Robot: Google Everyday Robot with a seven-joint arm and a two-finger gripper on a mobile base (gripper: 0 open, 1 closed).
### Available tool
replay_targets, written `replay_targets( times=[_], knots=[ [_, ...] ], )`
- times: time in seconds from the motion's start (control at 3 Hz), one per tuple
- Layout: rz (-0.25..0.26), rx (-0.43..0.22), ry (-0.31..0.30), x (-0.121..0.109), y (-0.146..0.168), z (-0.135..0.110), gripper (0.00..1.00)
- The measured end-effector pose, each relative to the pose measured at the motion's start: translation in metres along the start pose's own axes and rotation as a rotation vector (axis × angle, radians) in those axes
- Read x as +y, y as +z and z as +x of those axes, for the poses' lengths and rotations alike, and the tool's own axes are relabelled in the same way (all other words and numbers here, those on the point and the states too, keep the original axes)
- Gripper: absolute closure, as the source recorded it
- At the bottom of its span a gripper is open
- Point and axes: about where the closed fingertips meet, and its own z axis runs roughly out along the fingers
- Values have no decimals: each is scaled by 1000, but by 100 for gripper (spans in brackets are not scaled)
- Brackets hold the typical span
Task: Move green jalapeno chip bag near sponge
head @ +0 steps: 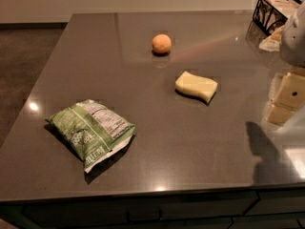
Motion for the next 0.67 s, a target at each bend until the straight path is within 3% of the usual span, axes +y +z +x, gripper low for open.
replay_targets(
  times=[0.33,0.67],
  knots=[
    [0,0,0,0,0,0,0],
    [-25,-36,-10,-2,11,-32,0]
  ],
)
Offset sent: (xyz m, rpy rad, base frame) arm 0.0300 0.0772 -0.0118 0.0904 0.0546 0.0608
